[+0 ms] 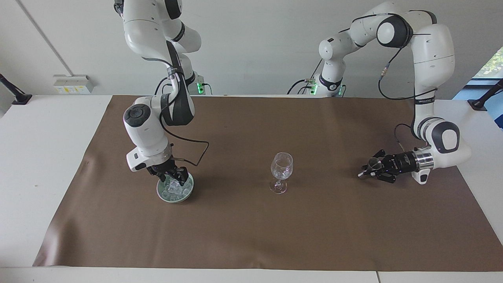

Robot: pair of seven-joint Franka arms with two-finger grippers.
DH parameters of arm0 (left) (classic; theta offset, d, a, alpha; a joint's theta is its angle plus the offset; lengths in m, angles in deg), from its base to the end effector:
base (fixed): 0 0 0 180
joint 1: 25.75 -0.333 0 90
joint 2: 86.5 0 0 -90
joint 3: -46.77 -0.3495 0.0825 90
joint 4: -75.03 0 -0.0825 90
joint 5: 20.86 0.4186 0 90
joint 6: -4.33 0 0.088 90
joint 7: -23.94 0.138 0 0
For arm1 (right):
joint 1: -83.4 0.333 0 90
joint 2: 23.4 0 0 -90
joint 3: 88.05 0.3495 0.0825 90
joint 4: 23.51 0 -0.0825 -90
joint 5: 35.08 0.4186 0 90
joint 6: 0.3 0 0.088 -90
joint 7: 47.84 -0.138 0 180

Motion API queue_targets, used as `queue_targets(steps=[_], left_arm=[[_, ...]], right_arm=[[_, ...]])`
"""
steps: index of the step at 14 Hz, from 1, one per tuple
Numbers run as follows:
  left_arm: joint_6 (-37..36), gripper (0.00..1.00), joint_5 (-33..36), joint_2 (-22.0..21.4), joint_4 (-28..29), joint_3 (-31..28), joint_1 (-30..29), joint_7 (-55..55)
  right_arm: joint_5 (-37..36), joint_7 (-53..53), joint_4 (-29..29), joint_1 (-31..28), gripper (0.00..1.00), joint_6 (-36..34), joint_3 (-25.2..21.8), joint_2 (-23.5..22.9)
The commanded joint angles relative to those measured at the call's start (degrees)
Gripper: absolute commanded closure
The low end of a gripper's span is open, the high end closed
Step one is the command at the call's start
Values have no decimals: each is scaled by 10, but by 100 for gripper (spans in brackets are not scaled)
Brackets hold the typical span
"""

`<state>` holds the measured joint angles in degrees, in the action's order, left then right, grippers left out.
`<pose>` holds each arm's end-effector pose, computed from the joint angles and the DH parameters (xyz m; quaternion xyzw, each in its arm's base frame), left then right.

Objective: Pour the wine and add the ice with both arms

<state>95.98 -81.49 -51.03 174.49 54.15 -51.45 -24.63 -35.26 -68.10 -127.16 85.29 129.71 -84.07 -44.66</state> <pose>0.6481 0.0981 0.2322 0.5452 0.5950 -0.4369 0.3972 0.6907 0.0677 0.3278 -0.9908 0.1271 -0.0412 0.0211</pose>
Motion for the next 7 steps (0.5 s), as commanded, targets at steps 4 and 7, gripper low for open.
queue_targets(steps=[4, 7], left_arm=[[-13, 100, 2, 4, 7, 4, -8, 30], [-13, 100, 2, 5, 8, 4, -9, 30]], right_arm=[[-11, -13, -7, -7, 31, 16, 5, -2], [-11, -14, -7, -7, 37, 16, 5, -2]])
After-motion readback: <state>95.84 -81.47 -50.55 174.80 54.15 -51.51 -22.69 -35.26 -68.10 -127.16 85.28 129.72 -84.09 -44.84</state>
